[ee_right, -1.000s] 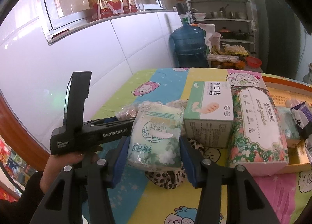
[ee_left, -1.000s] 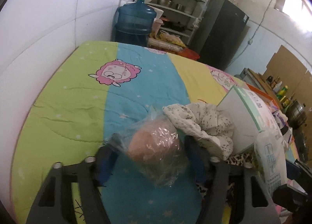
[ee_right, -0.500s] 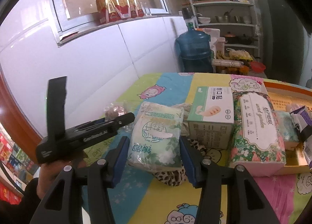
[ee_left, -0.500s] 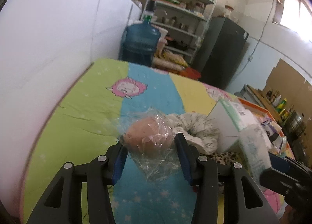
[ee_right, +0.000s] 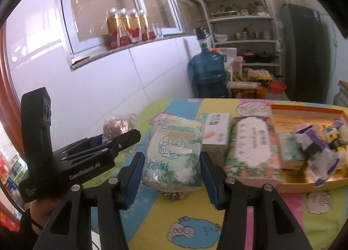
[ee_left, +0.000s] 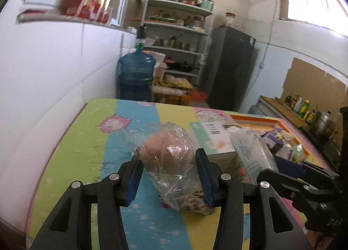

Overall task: Organize soft objects
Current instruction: 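Carry the soft pack and the clear bun bag toward the orange box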

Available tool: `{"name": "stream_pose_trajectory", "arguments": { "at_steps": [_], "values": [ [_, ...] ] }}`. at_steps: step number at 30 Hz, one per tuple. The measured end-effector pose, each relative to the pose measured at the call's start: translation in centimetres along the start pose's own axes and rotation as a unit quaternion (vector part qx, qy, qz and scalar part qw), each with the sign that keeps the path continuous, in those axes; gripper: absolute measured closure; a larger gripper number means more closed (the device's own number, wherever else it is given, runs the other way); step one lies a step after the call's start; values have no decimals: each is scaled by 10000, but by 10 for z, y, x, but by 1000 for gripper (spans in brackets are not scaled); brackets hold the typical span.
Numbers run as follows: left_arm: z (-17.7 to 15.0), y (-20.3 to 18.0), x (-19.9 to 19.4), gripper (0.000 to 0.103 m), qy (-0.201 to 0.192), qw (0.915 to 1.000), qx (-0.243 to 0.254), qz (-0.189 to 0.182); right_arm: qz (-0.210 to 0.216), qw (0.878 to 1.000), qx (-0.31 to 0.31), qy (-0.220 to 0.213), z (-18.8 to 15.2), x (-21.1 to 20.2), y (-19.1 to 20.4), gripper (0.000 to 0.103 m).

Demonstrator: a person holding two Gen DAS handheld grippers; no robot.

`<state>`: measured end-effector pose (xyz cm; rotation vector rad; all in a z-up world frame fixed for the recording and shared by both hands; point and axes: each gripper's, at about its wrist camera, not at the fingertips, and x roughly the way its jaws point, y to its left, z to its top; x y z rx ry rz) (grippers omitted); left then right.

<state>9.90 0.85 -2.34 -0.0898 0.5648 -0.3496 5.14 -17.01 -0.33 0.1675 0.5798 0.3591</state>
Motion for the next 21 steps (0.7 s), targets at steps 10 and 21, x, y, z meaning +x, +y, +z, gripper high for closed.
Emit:
{"name": "stream_pose_trajectory", "arguments": {
  "at_steps": [10, 21],
  "values": [
    [10, -68, 1, 54, -157, 9982, 297, -490, -420, 9980, 288, -378, 2, -47, -55, 51],
    [13, -150, 26, 58, -153, 9934, 530, -1004, -1111, 9875, 775, -808, -3, -103, -143, 51]
  ]
}}
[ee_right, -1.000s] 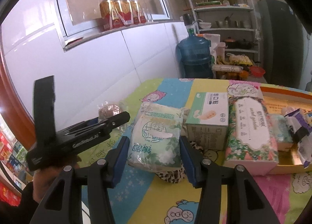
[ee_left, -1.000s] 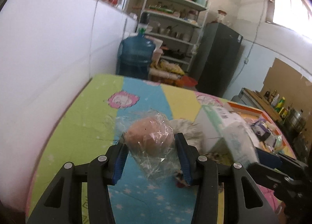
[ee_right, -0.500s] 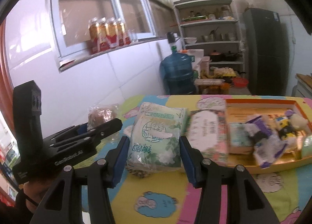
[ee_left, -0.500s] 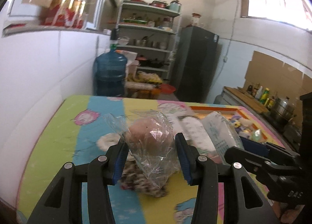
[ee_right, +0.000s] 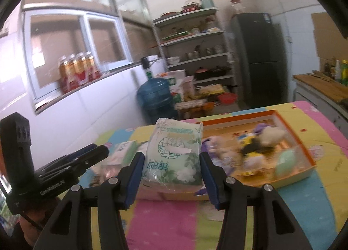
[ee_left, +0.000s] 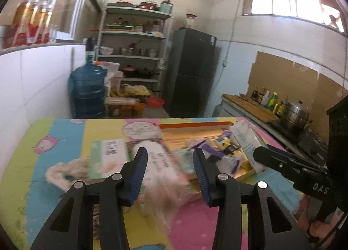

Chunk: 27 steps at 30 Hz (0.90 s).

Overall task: Organize soft objects
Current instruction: 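Carry the soft pack and the clear bun bag toward the orange box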

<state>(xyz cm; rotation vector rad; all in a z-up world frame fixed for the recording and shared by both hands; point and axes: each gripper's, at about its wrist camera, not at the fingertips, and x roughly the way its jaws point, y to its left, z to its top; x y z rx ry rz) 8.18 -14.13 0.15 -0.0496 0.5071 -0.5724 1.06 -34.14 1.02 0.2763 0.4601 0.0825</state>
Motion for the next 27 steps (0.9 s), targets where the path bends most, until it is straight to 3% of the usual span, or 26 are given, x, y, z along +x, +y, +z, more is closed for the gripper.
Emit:
{"name": "stream_pose_trajectory", "arguments": {
  "at_steps": [2, 4, 6, 18, 20, 22, 27],
  "values": [
    [2, -13, 9, 59, 2, 9999, 52, -95, -91, 9999, 110, -41, 2, -4, -19, 51],
    [5, -24, 20, 70, 40, 9998, 126, -173, -167, 9997, 177, -70, 4, -7, -32, 51],
    [5, -32, 32, 74, 150, 9995, 151, -234, -240, 9994, 240, -92, 5, -10, -47, 51],
    [0, -34, 41, 74, 197, 9995, -21, -266, -293, 9977, 609, -12, 0, -5, -103, 51],
    [-4, -32, 38, 70, 213, 9994, -3, -287, -273, 9978, 598, -17, -2, -5, -104, 51],
    [-8, -29, 34, 60, 226, 9993, -8, -284, -259, 9980, 570, -13, -4, -5, -103, 51],
    [-25, -28, 24, 52, 346, 9987, 36, -372, -192, 9982, 565, 38, -8, -3, -97, 51]
  ]
}}
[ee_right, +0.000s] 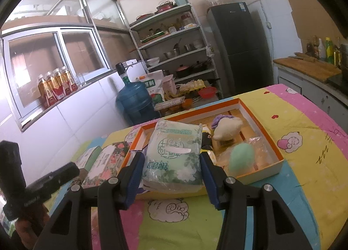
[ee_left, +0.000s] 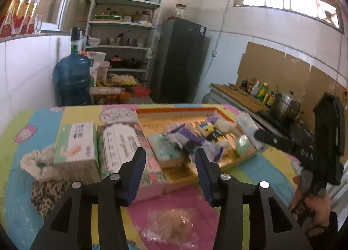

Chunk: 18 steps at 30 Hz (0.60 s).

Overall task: Organize soft objects
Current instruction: 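Carry the soft pack and the clear bun bag toward the orange box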

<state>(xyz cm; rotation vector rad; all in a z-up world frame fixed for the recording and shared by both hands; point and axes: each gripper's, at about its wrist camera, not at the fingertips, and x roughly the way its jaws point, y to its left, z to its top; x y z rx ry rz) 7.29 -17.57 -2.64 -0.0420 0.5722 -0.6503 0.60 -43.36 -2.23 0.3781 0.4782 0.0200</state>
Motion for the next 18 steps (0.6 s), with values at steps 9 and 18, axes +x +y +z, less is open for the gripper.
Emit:
{"name": "stream_pose_trajectory", "arguments": {
  "at_steps": [9, 18],
  "values": [
    [-45, -17, 6, 48, 552, 9972, 493, -108, 64, 10000, 21, 49, -9, -6, 9, 51],
    [-66, -13, 17, 44, 706, 9963, 495, 5, 29, 10000, -4, 32, -14, -12, 12, 51]
  ]
}}
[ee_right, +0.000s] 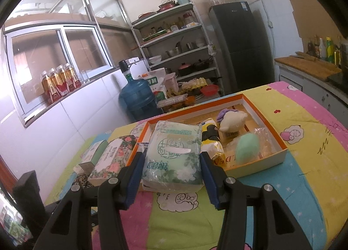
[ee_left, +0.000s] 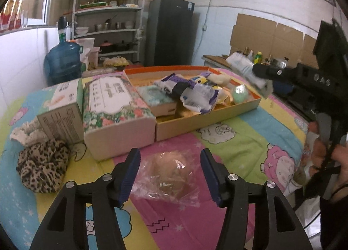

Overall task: Organize soft objects
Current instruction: 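Carry the soft pack and the clear bun bag toward the orange box, then release the soft pack with the right gripper while the left gripper lowers the bun bag into the box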

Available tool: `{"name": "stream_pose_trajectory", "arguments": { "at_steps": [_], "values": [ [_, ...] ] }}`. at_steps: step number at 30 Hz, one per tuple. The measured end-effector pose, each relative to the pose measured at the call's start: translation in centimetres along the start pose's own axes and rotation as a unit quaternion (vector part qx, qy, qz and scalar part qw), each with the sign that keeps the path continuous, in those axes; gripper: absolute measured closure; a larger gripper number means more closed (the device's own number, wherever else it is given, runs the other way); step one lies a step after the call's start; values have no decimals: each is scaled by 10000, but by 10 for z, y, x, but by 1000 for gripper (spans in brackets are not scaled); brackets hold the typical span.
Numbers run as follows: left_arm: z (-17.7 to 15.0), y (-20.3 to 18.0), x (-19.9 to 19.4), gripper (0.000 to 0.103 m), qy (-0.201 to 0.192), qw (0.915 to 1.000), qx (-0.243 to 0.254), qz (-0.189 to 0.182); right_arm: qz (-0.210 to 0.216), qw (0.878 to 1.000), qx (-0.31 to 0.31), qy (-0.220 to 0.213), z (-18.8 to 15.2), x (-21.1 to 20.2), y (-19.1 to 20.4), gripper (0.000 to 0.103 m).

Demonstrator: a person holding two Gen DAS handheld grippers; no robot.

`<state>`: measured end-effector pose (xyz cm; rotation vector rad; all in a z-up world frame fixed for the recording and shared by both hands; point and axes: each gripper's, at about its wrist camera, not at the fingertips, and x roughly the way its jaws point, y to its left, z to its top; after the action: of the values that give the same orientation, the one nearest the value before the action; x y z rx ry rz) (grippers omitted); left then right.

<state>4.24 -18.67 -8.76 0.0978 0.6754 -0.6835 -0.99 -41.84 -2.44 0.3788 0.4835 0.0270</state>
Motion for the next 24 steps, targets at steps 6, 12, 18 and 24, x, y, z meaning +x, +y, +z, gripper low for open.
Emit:
{"name": "stream_pose_trajectory", "arguments": {
  "at_steps": [6, 12, 18, 24],
  "values": [
    [-7, 5, 11, 44, 160, 9997, -135, -105, -15, 10000, 12, 21, 0, -1, 0, 51],
    [-9, 9, 11, 47, 107, 9989, -375, -241, -21, 10000, 8, 30, 0, -3, 1, 51],
    [-10, 9, 8, 49, 27, 9984, -468, -309, -25, 10000, 10, 29, 0, -3, 1, 51],
    [-1, 0, -2, 49, -167, 9984, -383, -373, -28, 10000, 5, -11, 2, -4, 1, 51]
  ]
}}
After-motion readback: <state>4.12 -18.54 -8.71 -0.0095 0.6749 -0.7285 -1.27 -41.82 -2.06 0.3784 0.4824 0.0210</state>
